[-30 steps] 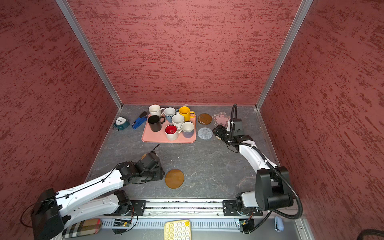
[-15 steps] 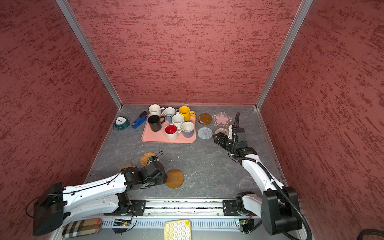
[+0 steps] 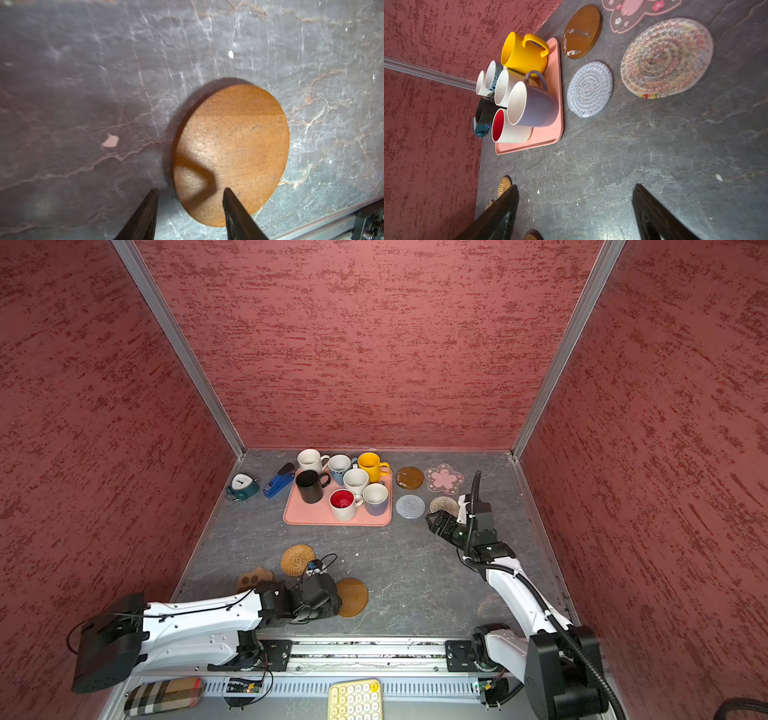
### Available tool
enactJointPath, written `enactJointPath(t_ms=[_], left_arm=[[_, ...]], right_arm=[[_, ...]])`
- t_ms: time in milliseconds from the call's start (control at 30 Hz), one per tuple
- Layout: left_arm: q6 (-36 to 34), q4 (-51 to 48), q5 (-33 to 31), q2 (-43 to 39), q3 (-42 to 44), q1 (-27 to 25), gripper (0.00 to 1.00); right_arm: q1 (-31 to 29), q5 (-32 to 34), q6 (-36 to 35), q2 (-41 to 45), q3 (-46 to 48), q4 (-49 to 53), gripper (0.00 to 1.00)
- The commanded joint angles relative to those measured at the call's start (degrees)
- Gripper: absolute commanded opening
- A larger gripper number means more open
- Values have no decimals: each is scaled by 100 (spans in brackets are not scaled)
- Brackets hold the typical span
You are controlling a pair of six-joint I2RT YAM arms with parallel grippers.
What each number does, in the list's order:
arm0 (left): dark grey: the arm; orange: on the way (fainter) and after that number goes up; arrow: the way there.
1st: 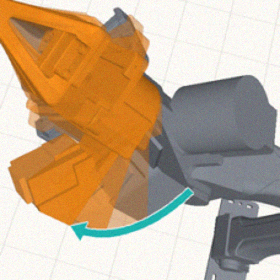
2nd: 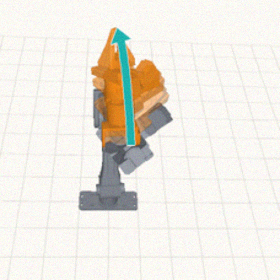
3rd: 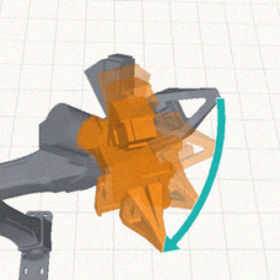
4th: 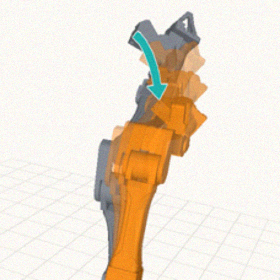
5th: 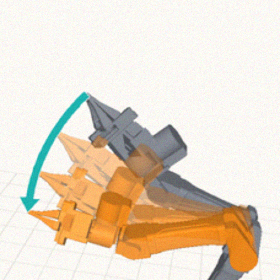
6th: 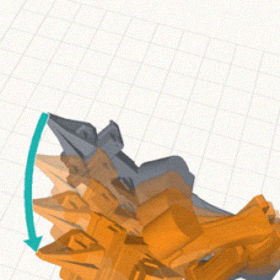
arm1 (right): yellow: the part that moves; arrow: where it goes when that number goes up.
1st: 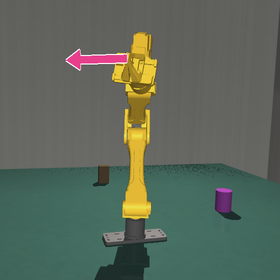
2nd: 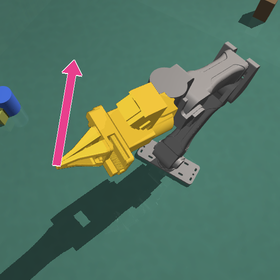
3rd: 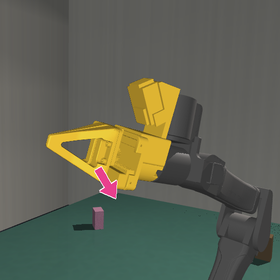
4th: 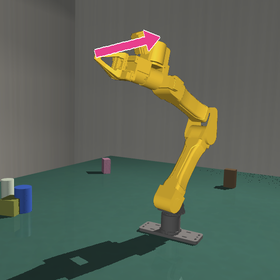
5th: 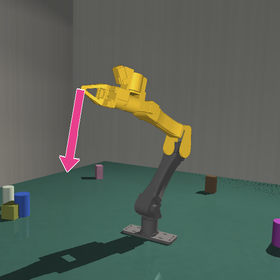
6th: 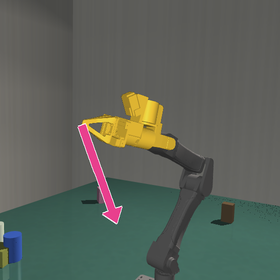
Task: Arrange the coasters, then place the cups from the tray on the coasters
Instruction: 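Push the wooden round coaster with the left gripper toward the right gripper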
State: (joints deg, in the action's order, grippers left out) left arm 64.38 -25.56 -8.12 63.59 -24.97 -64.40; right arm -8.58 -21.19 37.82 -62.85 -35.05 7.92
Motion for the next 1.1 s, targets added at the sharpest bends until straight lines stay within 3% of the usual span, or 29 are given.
enactJointPath(t_ms=[0, 533, 1067], left_arm=[[232, 299, -127, 214, 1, -156, 49], [418, 1686, -109, 1857, -651, -545, 45], [-158, 2593, 344, 4319, -2790, -372, 42]], right_arm=[[-39, -52, -111, 190, 100, -130, 87], [-33, -85, -100, 880, 336, 334, 87], [-31, 171, 35, 1741, 612, 1321, 87]])
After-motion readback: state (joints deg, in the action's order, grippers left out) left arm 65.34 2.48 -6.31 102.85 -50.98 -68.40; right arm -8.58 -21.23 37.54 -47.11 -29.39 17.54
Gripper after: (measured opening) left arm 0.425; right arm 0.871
